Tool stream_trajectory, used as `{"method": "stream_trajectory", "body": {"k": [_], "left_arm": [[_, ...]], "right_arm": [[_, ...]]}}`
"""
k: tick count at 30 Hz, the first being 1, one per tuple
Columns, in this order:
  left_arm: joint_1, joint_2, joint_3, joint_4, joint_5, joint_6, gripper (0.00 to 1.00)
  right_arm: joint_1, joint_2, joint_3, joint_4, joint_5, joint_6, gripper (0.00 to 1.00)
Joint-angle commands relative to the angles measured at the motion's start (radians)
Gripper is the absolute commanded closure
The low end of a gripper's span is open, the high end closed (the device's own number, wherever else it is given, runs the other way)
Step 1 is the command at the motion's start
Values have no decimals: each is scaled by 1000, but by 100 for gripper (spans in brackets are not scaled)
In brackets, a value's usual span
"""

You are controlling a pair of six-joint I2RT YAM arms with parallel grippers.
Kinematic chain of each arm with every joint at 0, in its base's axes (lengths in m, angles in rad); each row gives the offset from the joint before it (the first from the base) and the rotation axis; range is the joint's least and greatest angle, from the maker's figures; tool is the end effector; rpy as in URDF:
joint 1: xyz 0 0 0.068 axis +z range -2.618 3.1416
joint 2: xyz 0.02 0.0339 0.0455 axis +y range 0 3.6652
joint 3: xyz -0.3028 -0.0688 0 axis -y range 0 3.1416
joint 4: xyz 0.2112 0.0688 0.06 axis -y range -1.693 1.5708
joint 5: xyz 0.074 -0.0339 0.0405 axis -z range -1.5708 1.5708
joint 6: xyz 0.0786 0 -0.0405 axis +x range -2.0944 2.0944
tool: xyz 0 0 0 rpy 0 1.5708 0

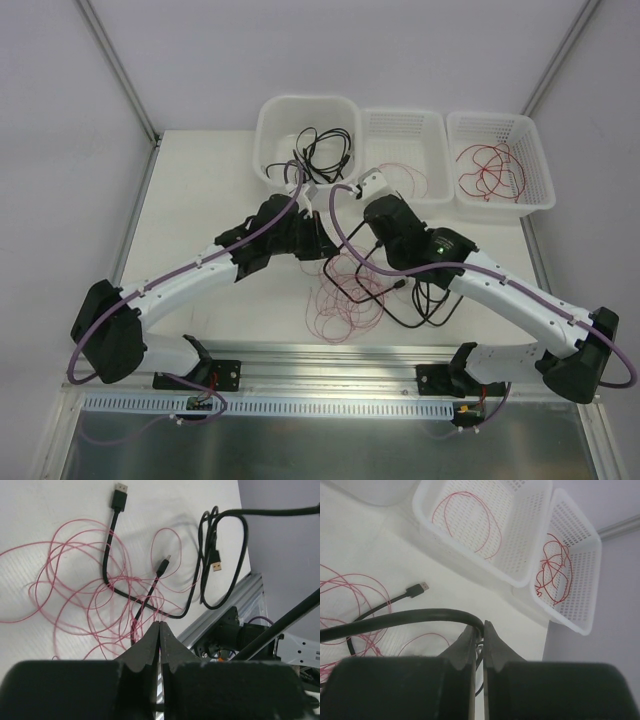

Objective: Untangle the cables

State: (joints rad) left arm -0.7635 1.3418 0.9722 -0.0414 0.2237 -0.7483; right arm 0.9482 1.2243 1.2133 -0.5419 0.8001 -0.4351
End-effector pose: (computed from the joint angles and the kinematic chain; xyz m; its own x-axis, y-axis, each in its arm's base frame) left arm 0.2104 -0.2255 0.3279 -0.7702 -0.1812 -0.6115 0.4054 0.6011 -0.6887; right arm 0.1849 0.1609 0.3884 -0.1892 -0.7672 -0.6129 -0.3194 0.6383 -0.7004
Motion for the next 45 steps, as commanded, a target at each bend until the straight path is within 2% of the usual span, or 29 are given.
{"method": "stream_trajectory", "body": {"k": [1, 5, 8, 14, 15, 18, 19, 20, 22, 23, 24, 28, 35, 42, 45], "left_arm": [[-8, -99, -59, 6, -47, 18, 100], [-5, -243, -142, -35, -147, 75, 100], [10, -294, -197, -113, -248, 108, 100], [64, -305, -308, -118, -238, 108, 100], [64, -303, -302, -108, -225, 130, 95], [62, -323, -309, -20, -132, 220, 67], [61, -349, -314, 10, -110, 245, 51], [58, -363, -325, 67, -90, 294, 39], [41, -395, -337, 130, -21, 348, 23], [35, -423, -343, 159, -3, 389, 10], [30, -434, -360, 225, 12, 403, 6], [18, -455, -397, 388, 144, 437, 5], [-8, -440, -449, 549, 376, 474, 6], [-8, -543, -503, 595, 419, 520, 7], [-8, -527, -489, 587, 395, 526, 8]], "right_arm": [[-3, -5, 12, 30, 155, -37, 99], [-60, -40, 15, -18, 174, 8, 99], [-92, -120, 34, -35, 111, 59, 99], [-103, -290, 118, -6, -143, 116, 99], [-101, -308, 121, 5, -198, 121, 99], [-101, -338, 138, 11, -257, 133, 99], [-103, -341, 138, 17, -268, 142, 99], [-101, -348, 138, 17, -292, 147, 99], [-103, -355, 135, 19, -312, 163, 99], [-101, -358, 129, 22, -320, 182, 99], [-101, -364, 124, 26, -340, 188, 99], [-101, -367, 112, 49, -357, 223, 99], [-103, -335, 115, 43, -343, 234, 99], [-117, -324, 97, 28, -323, 233, 99], [-117, -321, 95, 30, -355, 248, 99]]}}
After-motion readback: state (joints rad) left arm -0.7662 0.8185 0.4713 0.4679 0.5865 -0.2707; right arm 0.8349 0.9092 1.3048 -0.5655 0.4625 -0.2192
